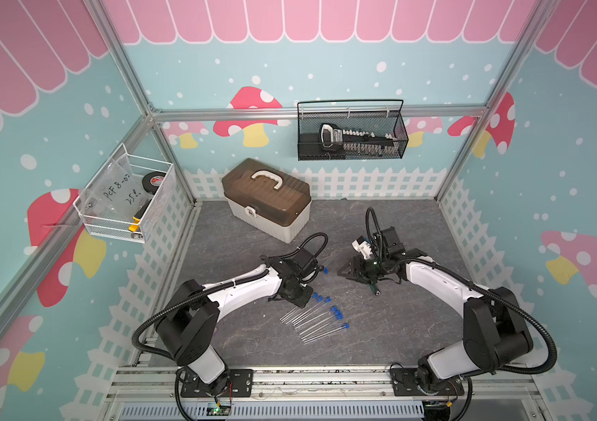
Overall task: Remove stoppers from test tubes
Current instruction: Pick up the test tube at the center of the board.
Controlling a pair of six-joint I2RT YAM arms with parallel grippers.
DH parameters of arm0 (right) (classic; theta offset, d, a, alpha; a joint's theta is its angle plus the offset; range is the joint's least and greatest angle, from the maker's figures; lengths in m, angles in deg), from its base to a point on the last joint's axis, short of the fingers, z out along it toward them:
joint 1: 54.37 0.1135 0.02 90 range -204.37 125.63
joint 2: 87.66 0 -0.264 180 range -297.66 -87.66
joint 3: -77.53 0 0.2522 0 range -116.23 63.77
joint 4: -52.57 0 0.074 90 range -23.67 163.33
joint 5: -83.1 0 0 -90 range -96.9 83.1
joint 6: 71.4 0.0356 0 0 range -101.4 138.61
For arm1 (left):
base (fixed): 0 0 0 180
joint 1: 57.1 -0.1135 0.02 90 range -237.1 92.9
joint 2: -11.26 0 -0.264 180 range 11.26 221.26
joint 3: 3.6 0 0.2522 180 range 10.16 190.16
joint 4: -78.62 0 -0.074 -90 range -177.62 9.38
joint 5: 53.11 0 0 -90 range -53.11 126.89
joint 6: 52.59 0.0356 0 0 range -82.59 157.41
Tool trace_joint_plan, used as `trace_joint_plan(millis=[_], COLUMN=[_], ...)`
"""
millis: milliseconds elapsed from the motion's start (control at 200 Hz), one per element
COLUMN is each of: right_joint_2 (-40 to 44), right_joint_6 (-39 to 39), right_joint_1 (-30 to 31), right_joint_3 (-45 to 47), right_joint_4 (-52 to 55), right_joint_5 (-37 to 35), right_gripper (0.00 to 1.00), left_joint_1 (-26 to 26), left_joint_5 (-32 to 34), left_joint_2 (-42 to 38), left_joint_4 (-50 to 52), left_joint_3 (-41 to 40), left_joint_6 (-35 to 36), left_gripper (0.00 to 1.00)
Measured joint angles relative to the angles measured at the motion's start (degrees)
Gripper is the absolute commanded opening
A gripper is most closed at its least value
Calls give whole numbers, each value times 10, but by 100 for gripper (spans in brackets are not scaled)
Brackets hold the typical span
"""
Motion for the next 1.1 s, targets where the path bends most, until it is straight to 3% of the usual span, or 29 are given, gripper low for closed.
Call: trace_joint_plan(millis=[1101], right_joint_2=[54], right_joint_6=[18], right_joint_1=[0], right_joint_3=[39], right_joint_4=[0], right_joint_5=[-7], right_gripper=[46], left_joint_1=[5], left_joint_5=[17], left_joint_2=[70], left_joint_4=[-16], left_joint_3=[-13], left_joint_6=[15], left_gripper=[29])
